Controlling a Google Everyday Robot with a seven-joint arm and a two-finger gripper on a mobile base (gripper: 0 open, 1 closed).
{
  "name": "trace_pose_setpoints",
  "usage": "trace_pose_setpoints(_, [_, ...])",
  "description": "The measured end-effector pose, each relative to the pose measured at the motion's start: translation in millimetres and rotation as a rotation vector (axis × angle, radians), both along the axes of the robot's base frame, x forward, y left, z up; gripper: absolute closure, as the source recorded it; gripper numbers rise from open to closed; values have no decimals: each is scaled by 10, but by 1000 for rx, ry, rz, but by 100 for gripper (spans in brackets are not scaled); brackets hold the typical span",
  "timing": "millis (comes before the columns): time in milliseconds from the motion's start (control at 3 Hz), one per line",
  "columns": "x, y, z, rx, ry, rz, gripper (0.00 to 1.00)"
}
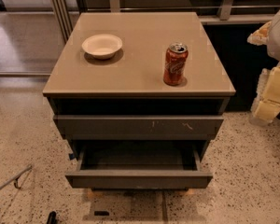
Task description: Close middle drawer
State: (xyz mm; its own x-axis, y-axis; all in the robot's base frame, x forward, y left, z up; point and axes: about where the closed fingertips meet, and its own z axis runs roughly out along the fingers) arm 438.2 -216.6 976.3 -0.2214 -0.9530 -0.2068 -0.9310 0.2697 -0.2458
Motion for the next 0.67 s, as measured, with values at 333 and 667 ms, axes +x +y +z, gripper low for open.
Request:
trace_pose_setpoints(333, [0, 0, 0, 0, 0, 0, 0])
trace_pose_setpoints(667, [0, 0, 0, 0, 0, 0, 13])
